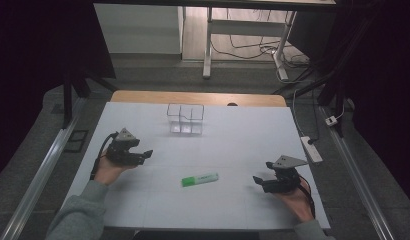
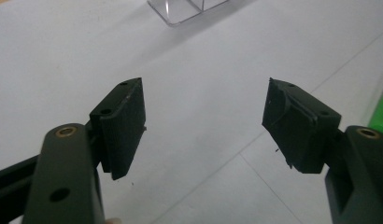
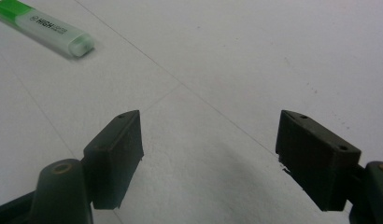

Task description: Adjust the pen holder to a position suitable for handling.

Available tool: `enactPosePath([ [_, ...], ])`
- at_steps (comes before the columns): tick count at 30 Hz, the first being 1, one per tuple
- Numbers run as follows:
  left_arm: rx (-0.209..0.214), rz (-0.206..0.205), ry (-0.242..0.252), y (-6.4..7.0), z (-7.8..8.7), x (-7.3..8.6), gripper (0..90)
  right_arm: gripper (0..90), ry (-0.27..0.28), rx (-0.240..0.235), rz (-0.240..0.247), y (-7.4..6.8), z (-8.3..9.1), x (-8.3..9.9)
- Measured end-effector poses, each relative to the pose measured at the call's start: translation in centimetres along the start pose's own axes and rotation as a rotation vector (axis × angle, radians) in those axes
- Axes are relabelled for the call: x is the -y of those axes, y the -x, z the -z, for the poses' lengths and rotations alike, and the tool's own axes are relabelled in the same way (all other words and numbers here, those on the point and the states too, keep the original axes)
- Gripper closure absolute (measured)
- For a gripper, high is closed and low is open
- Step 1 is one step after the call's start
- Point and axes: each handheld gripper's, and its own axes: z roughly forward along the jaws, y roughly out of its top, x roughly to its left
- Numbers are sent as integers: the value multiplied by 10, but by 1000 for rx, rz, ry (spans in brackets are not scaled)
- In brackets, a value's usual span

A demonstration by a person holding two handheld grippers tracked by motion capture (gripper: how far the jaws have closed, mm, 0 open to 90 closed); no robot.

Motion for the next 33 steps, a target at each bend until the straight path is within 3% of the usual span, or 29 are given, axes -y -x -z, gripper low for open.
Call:
enactPosePath([
  [12,6,8,-6,-7,-15,-22,319,223,-8,-3,0,0,-1,0],
  [18,5,33,-14,-15,-26,-31,339,224,-15,-4,-2,0,-2,1],
  [27,-8,23,-22,-24,-40,-50,355,227,-20,-5,-4,1,-3,2],
  [33,4,51,-18,-29,-49,-57,375,227,-22,-4,-2,1,-3,2],
])
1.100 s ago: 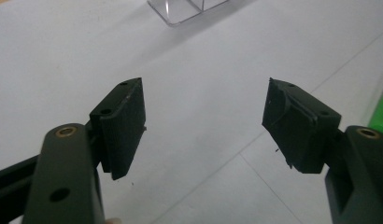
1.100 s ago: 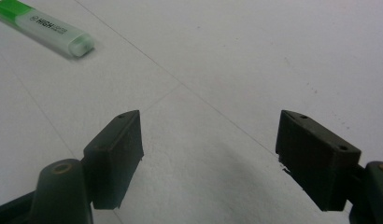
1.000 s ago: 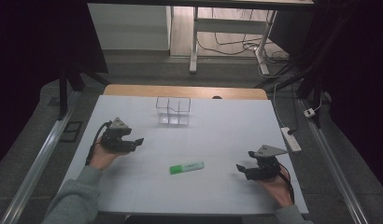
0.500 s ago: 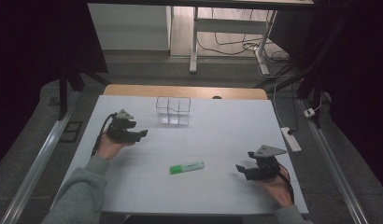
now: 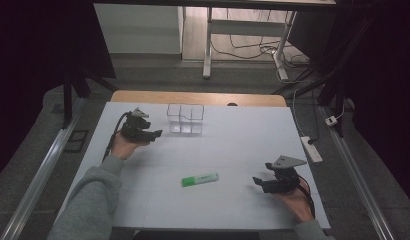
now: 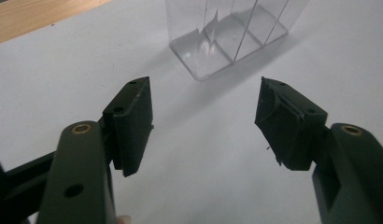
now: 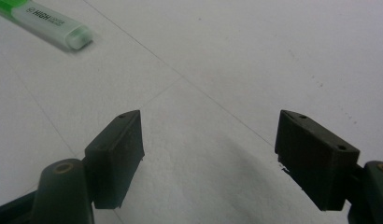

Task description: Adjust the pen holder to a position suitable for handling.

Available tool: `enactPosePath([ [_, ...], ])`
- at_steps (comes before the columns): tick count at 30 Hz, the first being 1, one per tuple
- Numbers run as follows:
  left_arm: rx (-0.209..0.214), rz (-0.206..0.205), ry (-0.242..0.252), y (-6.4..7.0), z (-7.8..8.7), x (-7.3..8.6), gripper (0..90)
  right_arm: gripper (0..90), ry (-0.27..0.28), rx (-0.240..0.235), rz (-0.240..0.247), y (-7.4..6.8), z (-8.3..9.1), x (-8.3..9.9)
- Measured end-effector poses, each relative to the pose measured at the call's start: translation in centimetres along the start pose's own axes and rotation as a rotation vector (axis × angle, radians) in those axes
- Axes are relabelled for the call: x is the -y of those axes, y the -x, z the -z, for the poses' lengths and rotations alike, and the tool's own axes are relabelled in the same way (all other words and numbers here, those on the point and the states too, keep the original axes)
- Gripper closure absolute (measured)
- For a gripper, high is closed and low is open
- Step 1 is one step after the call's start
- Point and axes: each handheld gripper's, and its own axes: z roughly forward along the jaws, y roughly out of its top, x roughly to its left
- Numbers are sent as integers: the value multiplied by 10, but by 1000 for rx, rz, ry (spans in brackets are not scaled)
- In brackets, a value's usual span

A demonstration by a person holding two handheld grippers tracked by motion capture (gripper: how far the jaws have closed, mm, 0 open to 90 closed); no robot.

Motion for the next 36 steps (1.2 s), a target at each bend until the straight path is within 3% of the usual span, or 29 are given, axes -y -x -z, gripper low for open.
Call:
enactPosePath([
  [7,-9,15,8,-4,-11,-4,422,229,-1,-1,-1,0,-1,0],
  [11,-13,32,14,-9,-17,-5,499,229,-2,-3,-2,0,-1,1],
  [15,-15,56,37,-14,-20,-9,628,229,-3,-4,-1,1,-1,1],
  [18,-11,65,46,-17,-24,-12,790,230,-4,-4,-2,1,-2,1],
  [19,-11,64,43,-18,-25,-13,790,230,-4,-4,-2,1,-2,1],
  [20,-7,60,34,-19,-27,-14,881,230,-5,-3,-2,1,-2,1],
  [28,22,83,27,-21,-42,-21,893,231,-7,-7,-6,1,-3,2],
  [36,38,77,29,-19,-49,-27,894,233,-9,-5,-6,1,-3,2],
])
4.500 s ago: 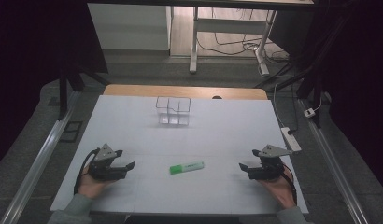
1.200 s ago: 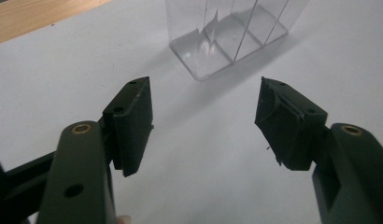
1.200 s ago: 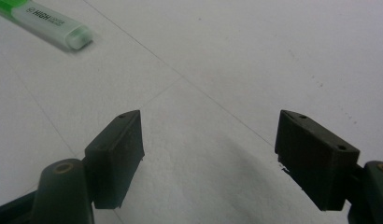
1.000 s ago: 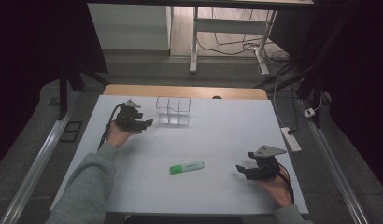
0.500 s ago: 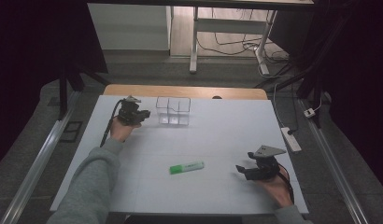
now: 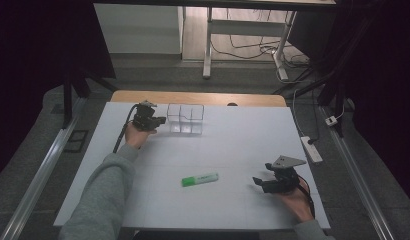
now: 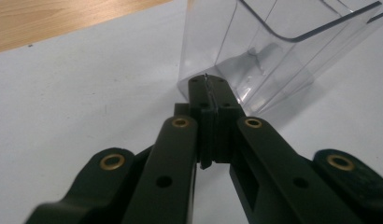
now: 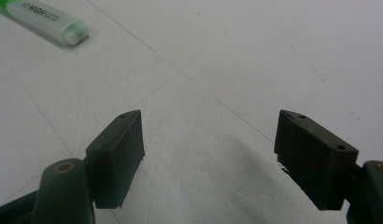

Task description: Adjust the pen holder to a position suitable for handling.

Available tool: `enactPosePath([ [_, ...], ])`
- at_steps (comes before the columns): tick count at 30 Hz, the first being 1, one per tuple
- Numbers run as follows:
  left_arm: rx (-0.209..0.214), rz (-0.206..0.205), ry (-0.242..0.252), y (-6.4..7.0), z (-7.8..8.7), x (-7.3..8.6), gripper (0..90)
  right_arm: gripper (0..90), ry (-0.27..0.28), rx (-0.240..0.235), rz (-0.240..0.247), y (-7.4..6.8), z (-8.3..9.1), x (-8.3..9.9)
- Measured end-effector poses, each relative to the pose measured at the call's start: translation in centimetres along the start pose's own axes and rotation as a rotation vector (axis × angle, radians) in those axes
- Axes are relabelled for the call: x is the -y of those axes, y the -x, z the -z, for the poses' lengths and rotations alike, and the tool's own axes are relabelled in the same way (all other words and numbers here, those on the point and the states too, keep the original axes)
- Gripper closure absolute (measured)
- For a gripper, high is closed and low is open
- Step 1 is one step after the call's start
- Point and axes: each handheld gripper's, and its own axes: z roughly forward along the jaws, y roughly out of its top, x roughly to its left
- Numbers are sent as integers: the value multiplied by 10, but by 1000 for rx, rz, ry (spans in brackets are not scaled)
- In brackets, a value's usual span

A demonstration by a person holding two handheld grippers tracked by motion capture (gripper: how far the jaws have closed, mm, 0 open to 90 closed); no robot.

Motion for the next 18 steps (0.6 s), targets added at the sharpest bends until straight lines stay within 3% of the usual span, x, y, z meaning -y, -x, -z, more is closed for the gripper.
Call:
enactPosePath([
  [18,20,-3,4,2,-3,-3,893,234,-9,-3,4,0,-2,0],
])
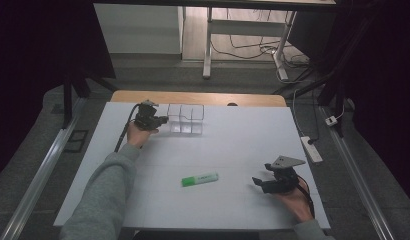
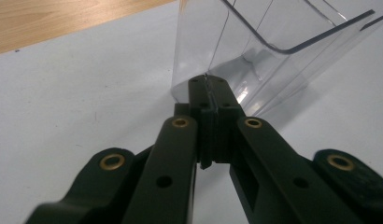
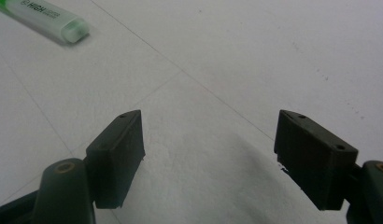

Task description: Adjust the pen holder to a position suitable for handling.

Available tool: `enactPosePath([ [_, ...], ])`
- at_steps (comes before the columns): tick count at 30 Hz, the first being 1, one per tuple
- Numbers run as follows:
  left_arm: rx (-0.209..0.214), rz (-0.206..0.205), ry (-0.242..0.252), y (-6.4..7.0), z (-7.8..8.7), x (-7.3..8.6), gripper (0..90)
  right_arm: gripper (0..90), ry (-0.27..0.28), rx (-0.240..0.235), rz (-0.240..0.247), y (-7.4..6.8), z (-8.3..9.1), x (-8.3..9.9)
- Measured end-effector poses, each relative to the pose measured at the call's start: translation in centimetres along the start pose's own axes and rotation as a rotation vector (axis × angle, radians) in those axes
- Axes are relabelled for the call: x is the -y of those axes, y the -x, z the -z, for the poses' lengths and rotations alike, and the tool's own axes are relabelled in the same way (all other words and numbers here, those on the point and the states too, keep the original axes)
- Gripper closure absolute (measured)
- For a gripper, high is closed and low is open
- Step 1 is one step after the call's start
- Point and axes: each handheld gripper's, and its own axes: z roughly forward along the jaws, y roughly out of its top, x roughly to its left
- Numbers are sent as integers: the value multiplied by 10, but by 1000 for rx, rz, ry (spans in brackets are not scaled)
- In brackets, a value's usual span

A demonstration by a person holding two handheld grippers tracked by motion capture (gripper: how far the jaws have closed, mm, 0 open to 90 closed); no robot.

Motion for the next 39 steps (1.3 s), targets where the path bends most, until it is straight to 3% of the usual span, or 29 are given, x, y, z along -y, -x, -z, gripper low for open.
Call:
enactPosePath([
  [19,31,-31,0,22,-19,-18,893,233,-10,0,-4,0,-1,1],
  [39,32,-31,-7,31,-36,-30,893,233,-22,-13,-2,0,-4,2],
])
